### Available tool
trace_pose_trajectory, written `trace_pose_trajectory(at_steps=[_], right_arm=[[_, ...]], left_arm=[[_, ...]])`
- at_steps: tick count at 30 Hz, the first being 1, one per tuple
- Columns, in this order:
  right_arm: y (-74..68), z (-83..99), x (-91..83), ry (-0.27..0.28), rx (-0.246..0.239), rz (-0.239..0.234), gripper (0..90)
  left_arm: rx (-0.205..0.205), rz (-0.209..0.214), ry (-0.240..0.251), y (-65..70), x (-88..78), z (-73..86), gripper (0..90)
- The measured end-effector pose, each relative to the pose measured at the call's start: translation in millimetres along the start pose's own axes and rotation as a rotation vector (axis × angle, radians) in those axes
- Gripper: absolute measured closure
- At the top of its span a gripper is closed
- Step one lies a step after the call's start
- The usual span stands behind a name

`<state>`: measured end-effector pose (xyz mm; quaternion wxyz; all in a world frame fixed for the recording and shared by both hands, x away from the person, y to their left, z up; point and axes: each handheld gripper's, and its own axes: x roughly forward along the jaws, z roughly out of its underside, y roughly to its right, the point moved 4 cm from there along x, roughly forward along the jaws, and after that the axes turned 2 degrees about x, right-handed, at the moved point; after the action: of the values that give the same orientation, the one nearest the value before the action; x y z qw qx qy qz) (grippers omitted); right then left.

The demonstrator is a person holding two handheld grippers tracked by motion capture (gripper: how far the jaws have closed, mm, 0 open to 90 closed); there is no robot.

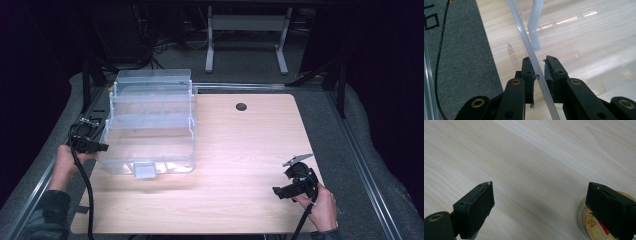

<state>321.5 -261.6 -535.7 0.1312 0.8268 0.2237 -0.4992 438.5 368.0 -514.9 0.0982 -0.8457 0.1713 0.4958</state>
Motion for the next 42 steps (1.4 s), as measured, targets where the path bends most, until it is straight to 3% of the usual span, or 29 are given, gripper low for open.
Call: trace_pose_trajectory(at_steps=[4, 18, 21, 32, 42], right_arm=[[0.4, 1.4, 1.5, -0.001, 0.001, -0.006, 7.6], [3.8, 3.4, -0.6, -0.001, 0.014, -0.007, 7.6], [5.1, 4.0, -2.2, 0.0, 0.015, 0.002, 7.6], [14.5, 10.1, -7.8, 0.012, 0.048, 0.009, 7.6], [22.6, 16.9, -11.5, 0.019, 0.072, 0.016, 7.8]], left_arm=[[0.021, 0.012, -0.005, 5.3, 0.4, -1.4, 77.0], [0.028, 0.036, 0.002, 34.5, 3.8, -7.3, 76.2], [0.025, 0.064, 0.011, 40.3, 5.0, -8.5, 75.0], [0.101, 0.045, -0.024, 71.8, 8.6, -18.1, 73.4], [0.139, 0.066, -0.019, 103.4, 15.2, -29.4, 71.5]])
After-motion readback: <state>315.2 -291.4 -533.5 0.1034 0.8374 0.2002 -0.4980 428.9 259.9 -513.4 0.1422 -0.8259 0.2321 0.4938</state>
